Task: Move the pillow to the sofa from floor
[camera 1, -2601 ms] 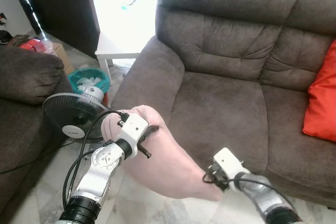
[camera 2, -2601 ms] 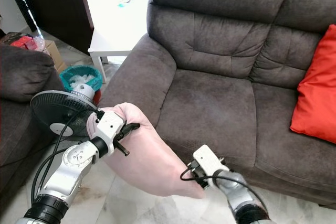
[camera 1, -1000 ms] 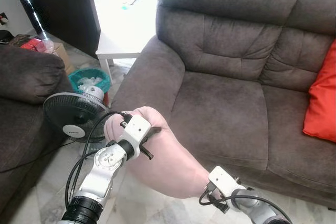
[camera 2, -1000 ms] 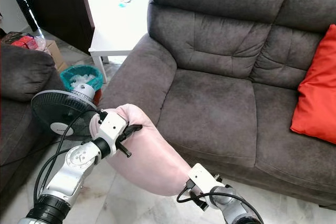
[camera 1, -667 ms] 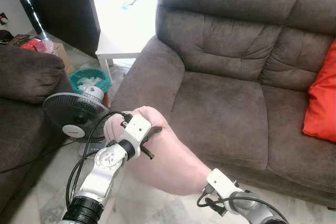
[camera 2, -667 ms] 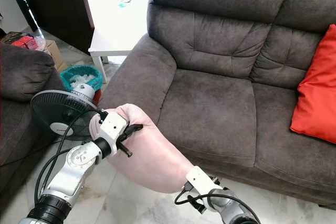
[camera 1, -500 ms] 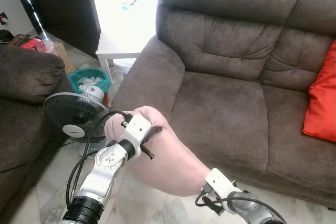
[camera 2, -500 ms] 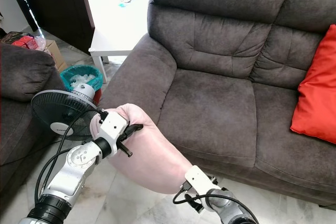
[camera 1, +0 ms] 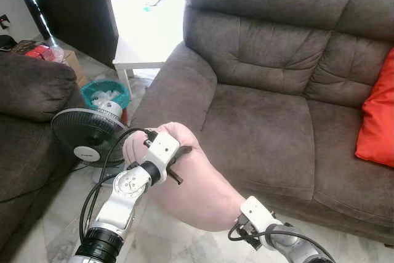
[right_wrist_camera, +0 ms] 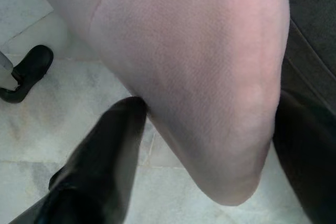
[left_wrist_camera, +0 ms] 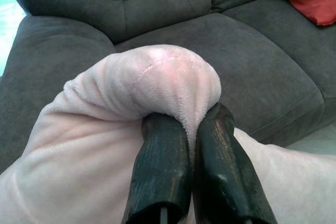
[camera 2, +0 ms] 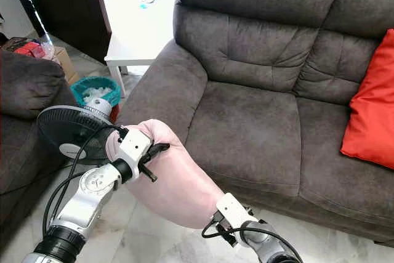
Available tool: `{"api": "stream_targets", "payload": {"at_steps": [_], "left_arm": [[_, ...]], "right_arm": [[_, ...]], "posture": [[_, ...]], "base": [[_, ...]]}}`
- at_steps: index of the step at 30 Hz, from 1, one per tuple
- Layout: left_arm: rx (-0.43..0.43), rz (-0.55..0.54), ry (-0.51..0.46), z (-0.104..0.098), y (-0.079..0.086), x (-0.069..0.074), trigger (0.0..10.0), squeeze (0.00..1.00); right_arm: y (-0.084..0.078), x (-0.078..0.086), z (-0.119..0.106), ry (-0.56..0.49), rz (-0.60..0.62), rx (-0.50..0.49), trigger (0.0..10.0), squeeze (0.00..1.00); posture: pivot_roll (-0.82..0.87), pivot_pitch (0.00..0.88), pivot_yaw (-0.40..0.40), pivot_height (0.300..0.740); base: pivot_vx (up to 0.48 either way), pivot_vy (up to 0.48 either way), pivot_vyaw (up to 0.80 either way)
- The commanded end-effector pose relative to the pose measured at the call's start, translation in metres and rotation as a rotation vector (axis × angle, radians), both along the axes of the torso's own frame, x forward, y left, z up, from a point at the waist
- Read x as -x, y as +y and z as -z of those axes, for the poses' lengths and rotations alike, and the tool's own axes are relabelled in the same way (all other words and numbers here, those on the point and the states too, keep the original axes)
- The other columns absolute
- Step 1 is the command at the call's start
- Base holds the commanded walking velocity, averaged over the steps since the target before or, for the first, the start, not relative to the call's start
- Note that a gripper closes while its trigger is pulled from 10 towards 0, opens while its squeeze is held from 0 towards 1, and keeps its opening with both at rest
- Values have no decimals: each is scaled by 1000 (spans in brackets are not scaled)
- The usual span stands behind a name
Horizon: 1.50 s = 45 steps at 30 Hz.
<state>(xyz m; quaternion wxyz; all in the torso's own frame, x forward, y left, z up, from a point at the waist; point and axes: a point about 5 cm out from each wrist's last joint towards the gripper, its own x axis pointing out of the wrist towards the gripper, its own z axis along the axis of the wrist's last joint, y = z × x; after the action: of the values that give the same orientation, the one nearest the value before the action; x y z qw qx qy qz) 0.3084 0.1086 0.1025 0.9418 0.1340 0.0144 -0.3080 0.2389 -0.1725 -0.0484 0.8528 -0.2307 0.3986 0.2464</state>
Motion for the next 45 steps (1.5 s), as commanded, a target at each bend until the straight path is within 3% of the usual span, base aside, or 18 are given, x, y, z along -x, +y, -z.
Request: {"api": "stream_targets", "payload": {"at_steps": [1,45], "left_arm": [[27,24,-90,-19,-7,-6,10000,0],[28,21,-88,-18,-7,-6,10000,0]], "right_arm": [[1,-1,0,-3,7,-15,0,0],[2,-5,-5,-30,16,-45,0,0]], "posture": [[104,46,-53,740],[103,58,-52,740]], "base": [[0,0,0],[0,0,0]]}}
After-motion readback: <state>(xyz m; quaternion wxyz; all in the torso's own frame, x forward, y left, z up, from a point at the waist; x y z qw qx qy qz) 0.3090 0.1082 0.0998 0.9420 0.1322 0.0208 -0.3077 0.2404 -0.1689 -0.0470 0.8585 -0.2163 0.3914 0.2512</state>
